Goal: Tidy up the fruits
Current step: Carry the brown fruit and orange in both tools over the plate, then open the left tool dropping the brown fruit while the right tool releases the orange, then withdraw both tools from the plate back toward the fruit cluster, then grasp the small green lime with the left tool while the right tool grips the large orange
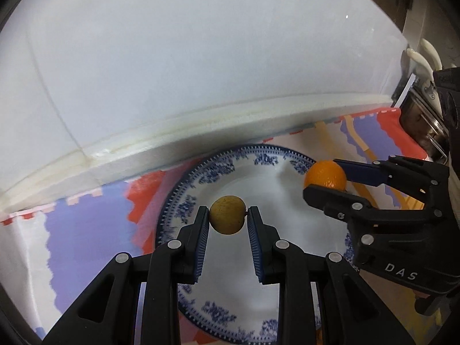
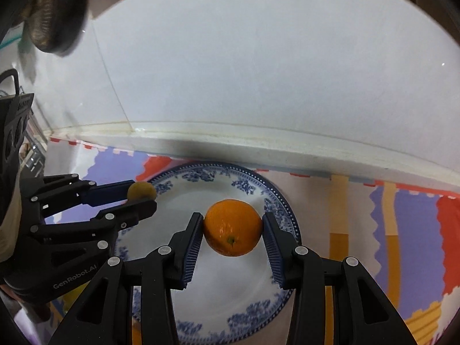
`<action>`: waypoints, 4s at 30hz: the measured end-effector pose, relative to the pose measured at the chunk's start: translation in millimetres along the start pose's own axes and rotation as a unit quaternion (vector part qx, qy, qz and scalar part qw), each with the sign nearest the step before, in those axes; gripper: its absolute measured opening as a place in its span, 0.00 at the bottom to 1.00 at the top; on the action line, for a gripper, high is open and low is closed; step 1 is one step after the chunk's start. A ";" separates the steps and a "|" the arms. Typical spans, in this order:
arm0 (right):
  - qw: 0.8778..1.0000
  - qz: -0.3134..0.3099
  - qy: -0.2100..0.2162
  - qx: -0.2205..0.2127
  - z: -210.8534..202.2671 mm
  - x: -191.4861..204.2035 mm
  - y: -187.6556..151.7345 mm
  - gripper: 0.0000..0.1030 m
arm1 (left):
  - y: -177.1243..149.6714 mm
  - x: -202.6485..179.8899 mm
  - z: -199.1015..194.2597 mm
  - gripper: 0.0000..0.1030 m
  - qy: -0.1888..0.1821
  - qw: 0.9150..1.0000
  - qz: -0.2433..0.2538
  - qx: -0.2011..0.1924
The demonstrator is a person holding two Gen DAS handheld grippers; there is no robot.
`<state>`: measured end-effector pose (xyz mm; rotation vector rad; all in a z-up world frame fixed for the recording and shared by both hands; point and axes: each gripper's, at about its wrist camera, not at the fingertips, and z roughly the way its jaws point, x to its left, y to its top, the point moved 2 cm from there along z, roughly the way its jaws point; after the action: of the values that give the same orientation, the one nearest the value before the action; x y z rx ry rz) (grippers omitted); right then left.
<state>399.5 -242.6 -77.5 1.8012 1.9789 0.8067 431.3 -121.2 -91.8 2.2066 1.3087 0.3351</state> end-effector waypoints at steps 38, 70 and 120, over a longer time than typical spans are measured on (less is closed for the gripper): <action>0.993 -0.005 -0.078 -0.086 -94.0 24.2 -31.7 0.66 | -33.7 3.3 -129.2 0.79 0.113 0.985 -0.032 -0.125; 0.975 -0.025 -0.140 -0.168 -200.4 105.1 -151.1 0.79 | -196.0 -13.6 -231.4 0.94 0.198 0.962 -0.063 -0.175; 0.995 0.010 -0.095 -0.004 -84.8 75.5 -180.7 0.50 | -194.2 -1.5 -103.4 0.45 0.106 0.992 -0.035 -0.055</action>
<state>196.0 -189.2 -113.6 1.8220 1.8376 0.6229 240.2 -15.4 -117.7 2.0715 1.4389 0.6133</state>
